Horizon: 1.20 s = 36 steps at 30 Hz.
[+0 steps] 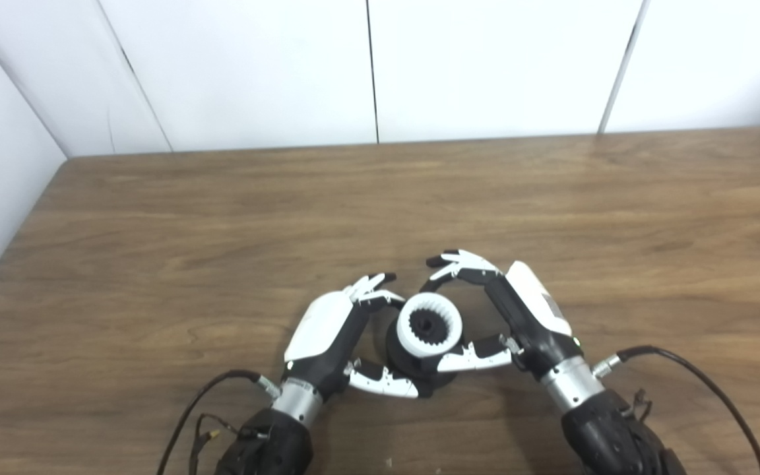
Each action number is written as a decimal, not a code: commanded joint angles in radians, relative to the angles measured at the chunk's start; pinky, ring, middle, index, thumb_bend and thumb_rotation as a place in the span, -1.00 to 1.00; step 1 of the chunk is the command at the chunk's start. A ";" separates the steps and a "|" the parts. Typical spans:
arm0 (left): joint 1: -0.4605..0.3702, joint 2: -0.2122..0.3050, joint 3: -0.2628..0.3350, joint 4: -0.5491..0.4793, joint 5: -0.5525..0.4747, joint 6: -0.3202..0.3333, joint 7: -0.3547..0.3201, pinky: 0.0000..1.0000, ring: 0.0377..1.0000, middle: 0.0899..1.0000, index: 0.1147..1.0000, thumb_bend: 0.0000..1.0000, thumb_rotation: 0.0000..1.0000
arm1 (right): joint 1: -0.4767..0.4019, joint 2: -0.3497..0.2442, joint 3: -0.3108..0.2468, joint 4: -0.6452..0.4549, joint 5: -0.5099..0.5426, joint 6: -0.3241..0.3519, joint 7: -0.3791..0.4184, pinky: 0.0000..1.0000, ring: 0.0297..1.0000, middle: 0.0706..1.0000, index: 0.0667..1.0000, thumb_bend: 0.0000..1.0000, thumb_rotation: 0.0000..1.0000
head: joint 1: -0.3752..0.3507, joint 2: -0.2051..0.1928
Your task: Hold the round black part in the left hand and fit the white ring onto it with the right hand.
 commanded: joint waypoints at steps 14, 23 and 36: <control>-0.015 0.007 -0.006 -0.025 0.011 0.001 -0.004 0.93 0.94 0.87 0.07 0.77 -0.43 | -0.023 0.009 -0.007 0.015 -0.012 0.002 -0.017 0.57 0.74 0.55 -0.11 0.04 -0.72 | 0.005 0.005; -0.015 0.010 -0.003 -0.024 0.008 -0.002 -0.001 0.93 0.93 0.87 0.07 0.77 -0.42 | -0.026 -0.022 -0.005 -0.008 -0.039 0.064 0.033 0.49 0.69 0.59 -0.08 0.03 -0.68 | 0.001 0.004; -0.016 0.012 -0.003 -0.028 0.008 0.002 -0.006 0.91 0.93 0.87 0.07 0.77 -0.43 | -0.056 -0.114 0.019 -0.085 -0.016 0.189 0.221 0.63 0.92 0.97 0.98 0.99 0.16 | 0.001 0.006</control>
